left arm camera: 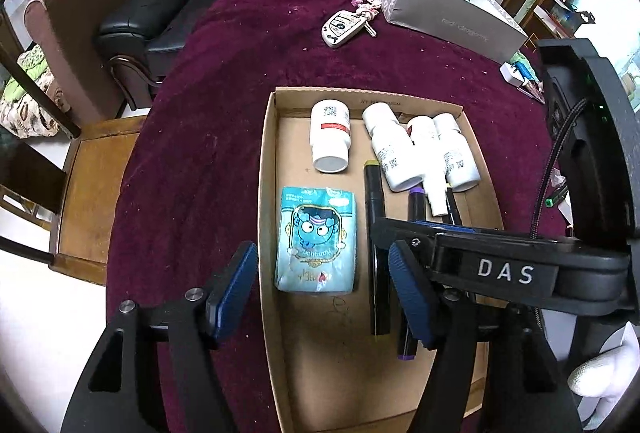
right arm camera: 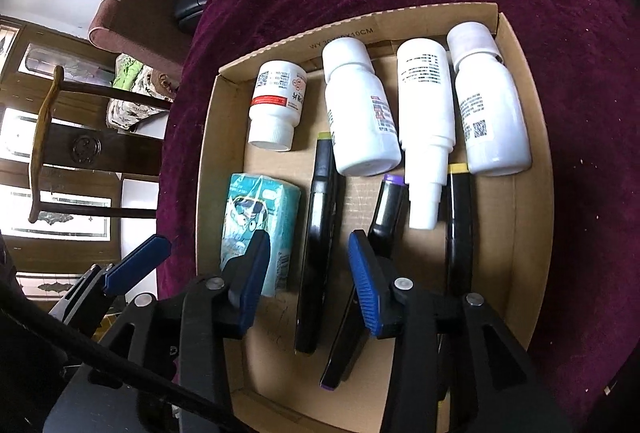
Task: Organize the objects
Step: 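Release the tissue pack and marker in the tray, opening both grippers, then grasp the black snack packet with the left gripper, then grasp the yellow cracker packet with the right gripper while the left holds the black packet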
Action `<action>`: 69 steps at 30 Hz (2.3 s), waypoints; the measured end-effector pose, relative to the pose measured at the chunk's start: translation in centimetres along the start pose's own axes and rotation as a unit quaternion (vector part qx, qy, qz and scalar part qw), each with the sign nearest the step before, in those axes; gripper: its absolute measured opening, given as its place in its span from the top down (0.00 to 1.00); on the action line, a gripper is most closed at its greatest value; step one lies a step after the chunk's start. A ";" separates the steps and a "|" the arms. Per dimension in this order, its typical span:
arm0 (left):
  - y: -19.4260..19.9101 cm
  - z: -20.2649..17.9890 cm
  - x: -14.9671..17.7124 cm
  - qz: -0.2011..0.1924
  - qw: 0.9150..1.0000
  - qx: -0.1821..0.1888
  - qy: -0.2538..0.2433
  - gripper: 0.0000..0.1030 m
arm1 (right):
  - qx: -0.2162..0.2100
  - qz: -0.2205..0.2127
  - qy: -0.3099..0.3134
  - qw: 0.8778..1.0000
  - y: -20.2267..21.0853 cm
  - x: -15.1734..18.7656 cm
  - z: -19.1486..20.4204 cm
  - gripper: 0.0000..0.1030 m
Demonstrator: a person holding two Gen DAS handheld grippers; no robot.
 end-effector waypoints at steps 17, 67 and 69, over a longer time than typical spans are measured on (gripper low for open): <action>1.8 -3.2 2.0 0.013 1.000 -0.015 -0.015 0.40 | -0.039 -0.006 0.002 0.999 3.4 1.3 -0.6 0.52; -8.1 -41.2 2.3 0.100 0.970 0.082 -0.207 0.50 | -0.085 -0.135 -0.256 0.953 25.4 4.2 -40.1 0.39; -7.9 -40.6 2.1 0.100 0.973 0.096 -0.186 0.57 | -0.085 -0.130 -0.250 0.956 25.2 4.3 -40.0 0.38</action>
Point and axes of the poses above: each gripper's, at about its wrist camera, not at the fingertips, and y roughly against the way its jaws point, z to its left, x to its underside, the point moved 5 cm from there along -y, roughly the way its jaws point, and after that the axes turned 12 degrees about -y, right-handed, at the moved point
